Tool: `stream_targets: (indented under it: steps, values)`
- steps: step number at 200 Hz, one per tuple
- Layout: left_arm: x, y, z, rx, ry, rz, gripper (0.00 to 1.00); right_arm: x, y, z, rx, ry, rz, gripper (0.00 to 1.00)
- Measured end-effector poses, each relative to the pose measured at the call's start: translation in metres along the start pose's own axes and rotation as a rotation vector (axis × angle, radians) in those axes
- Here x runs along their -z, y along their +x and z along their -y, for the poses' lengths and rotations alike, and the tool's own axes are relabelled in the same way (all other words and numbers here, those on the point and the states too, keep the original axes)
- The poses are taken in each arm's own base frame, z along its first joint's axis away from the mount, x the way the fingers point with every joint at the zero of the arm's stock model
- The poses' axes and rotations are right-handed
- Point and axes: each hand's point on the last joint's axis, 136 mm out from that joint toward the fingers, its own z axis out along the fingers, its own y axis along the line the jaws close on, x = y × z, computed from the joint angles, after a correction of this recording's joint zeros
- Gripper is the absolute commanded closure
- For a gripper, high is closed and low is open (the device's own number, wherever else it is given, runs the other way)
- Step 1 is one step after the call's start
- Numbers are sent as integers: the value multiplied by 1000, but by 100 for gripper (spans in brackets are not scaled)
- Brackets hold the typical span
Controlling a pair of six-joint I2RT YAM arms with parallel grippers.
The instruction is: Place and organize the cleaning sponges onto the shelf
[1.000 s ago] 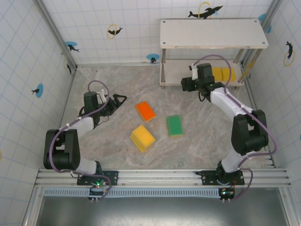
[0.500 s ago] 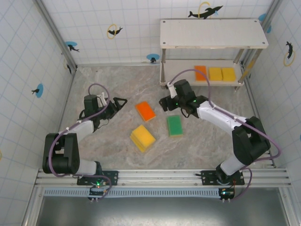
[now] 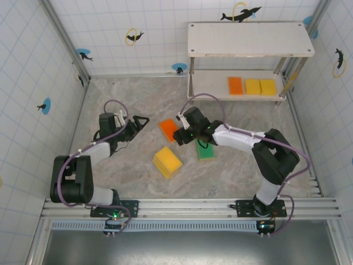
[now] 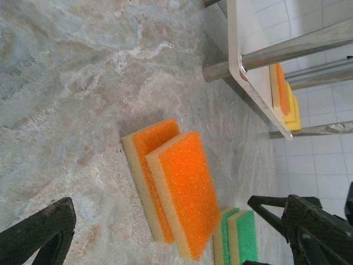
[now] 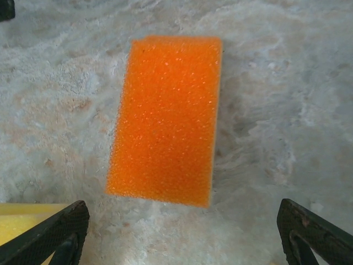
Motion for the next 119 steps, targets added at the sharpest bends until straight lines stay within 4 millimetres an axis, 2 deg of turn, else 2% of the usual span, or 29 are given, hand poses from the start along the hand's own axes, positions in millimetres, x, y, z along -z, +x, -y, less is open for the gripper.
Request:
stream_targets:
  steps: [119]
  values:
    - [-1, 1, -1, 2, -2, -3, 3, -33, -11, -17, -4, 22, 4, 14]
